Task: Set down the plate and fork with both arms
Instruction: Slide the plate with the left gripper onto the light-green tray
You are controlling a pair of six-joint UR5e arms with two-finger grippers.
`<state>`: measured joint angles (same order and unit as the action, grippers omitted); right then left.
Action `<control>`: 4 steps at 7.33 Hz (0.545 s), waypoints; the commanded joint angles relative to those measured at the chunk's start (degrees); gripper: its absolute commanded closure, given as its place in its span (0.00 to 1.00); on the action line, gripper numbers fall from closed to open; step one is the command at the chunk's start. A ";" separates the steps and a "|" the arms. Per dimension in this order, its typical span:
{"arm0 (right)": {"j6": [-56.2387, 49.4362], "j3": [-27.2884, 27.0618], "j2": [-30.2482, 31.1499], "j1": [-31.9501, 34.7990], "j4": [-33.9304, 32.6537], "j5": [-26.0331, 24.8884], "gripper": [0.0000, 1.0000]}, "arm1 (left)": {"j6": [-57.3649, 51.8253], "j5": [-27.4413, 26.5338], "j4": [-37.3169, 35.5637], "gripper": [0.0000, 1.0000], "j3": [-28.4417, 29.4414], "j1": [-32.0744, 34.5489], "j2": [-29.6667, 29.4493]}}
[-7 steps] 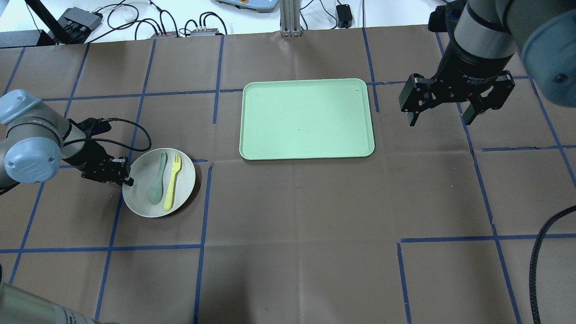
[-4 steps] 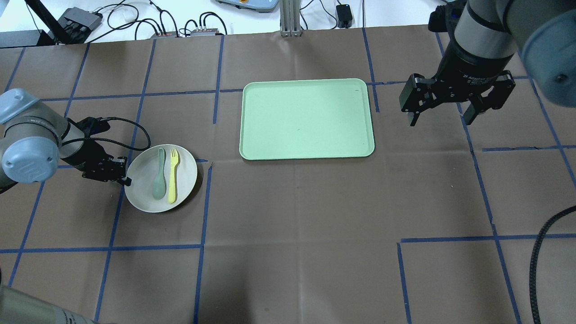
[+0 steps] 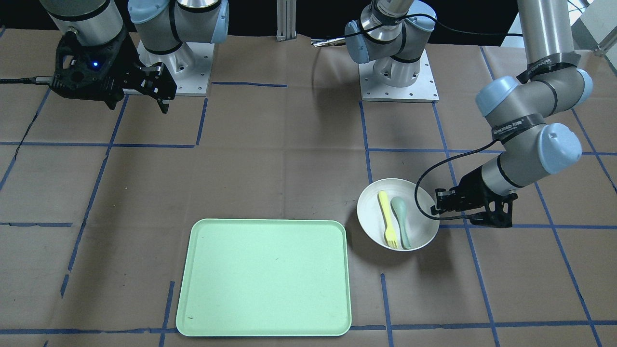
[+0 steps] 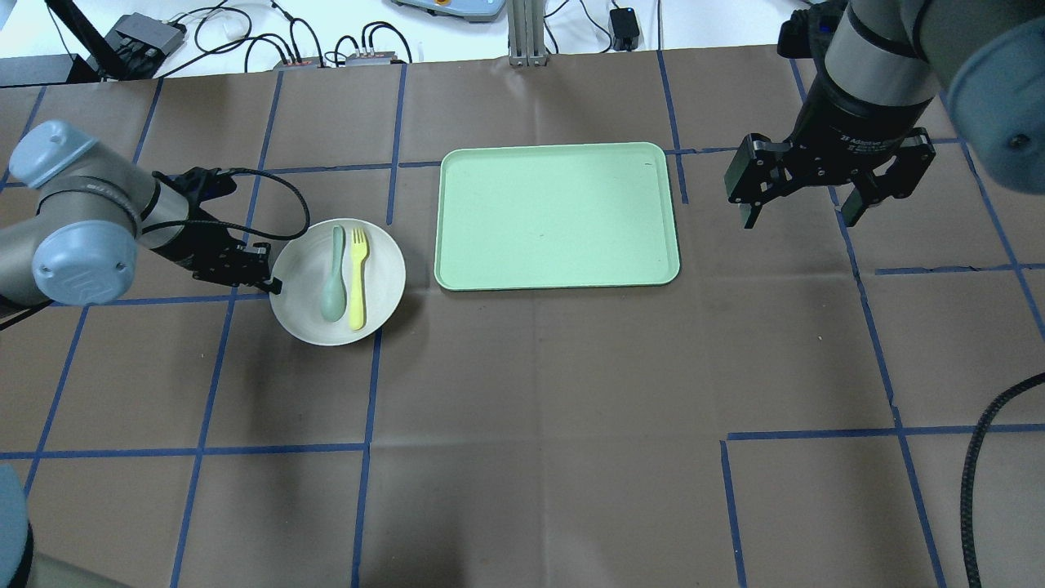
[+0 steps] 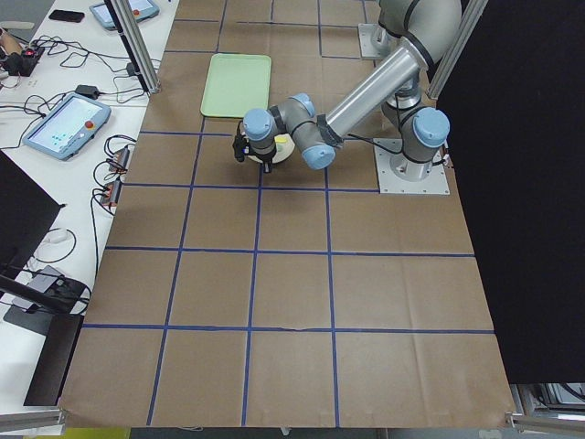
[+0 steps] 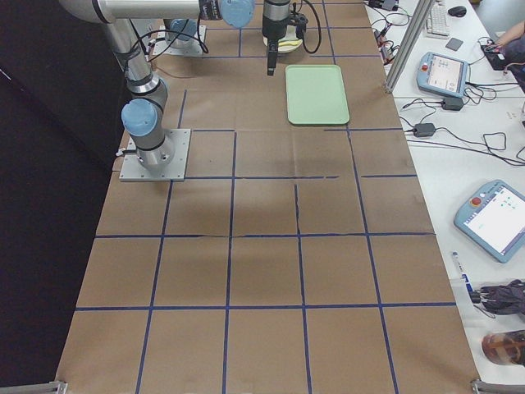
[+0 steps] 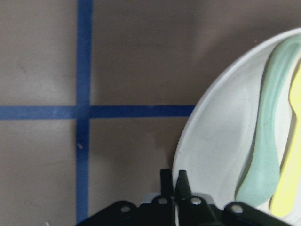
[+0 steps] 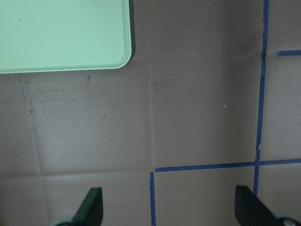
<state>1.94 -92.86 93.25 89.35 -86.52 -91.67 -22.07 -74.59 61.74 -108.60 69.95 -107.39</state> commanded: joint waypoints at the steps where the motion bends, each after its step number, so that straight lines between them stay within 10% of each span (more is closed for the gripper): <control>1: 0.00 -0.04 0.00 -0.05 -0.05 0.00 0.00 | 10.50 0.15 -0.31 1.00 8.79 13.22 -2.97; 4: 0.09 -1.00 0.09 0.21 -0.14 0.44 0.00 | 21.23 -0.03 0.40 1.00 26.81 25.64 -18.51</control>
<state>1.99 -93.19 93.27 89.46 -86.49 -91.40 -6.06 -74.52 62.04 -88.96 90.58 -119.58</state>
